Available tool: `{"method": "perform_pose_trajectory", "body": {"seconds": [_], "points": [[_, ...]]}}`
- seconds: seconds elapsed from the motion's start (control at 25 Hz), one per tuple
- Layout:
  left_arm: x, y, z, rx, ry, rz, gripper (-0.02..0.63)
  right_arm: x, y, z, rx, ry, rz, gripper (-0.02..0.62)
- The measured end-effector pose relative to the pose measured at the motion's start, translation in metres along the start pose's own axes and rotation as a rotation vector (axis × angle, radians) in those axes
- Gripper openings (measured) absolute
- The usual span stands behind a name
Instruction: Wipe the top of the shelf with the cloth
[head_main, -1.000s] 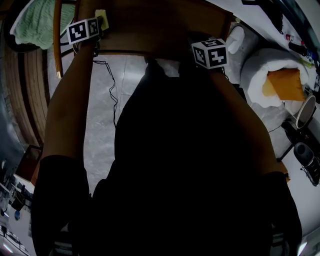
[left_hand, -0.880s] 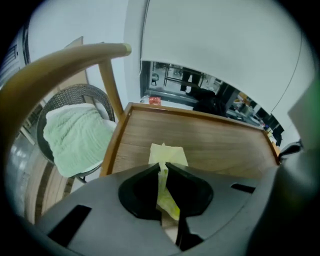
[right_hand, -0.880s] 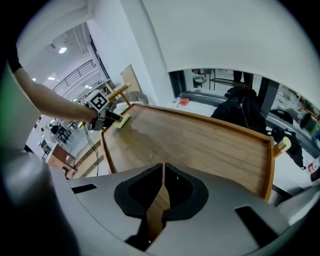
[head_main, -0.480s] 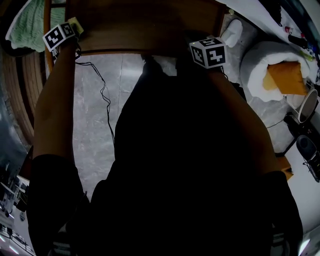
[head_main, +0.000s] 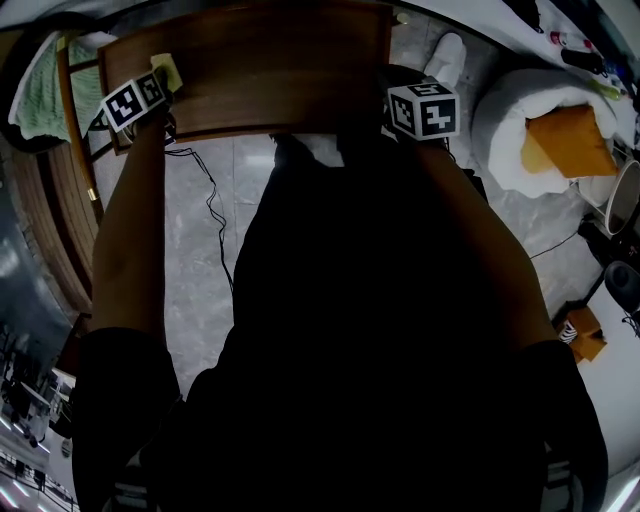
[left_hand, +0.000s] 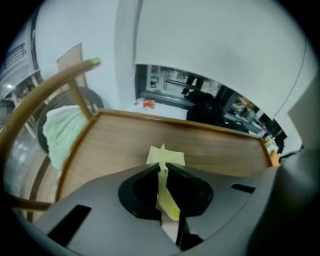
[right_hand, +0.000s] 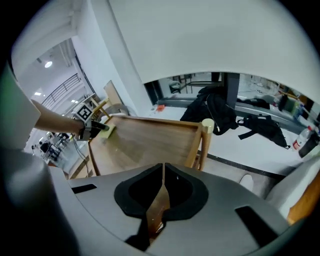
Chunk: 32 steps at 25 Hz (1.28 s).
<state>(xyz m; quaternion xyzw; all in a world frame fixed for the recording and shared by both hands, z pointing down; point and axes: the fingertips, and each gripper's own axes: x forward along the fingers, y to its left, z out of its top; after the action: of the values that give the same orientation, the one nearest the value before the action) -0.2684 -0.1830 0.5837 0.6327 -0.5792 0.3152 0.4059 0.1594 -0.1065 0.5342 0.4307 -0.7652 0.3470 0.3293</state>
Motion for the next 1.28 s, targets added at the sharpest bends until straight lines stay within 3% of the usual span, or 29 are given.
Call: {"method": "perform_pose_trajectory", "body": {"seconds": [0.28,0.4,0.52,0.88,1.12,1.28], "points": [[0.030,-0.264,0.011,0.124,-0.007,-0.345,0.027,-0.015,-0.054,0.023,0.017,-0.069,-0.005,0.028],[0.041,-0.346,0.011,0.178,0.025,-0.417,0.028,-0.014,-0.073,0.036,0.030,-0.094,-0.011,0.028],[0.050,-0.396,0.004,0.208,0.053,-0.455,0.026,-0.007,-0.082,0.050,0.027,-0.112,-0.006,0.028],[0.057,-0.431,0.005,0.218,0.024,-0.514,0.026,0.006,-0.072,0.057,0.041,-0.119,0.014,0.028],[0.058,-0.414,0.007,0.260,0.008,-0.535,0.026,0.014,-0.054,0.049,0.021,-0.078,0.000,0.028],[0.056,-0.373,0.011,0.231,0.002,-0.527,0.026,0.023,-0.027,0.053,-0.003,-0.062,0.003,0.028]]}}
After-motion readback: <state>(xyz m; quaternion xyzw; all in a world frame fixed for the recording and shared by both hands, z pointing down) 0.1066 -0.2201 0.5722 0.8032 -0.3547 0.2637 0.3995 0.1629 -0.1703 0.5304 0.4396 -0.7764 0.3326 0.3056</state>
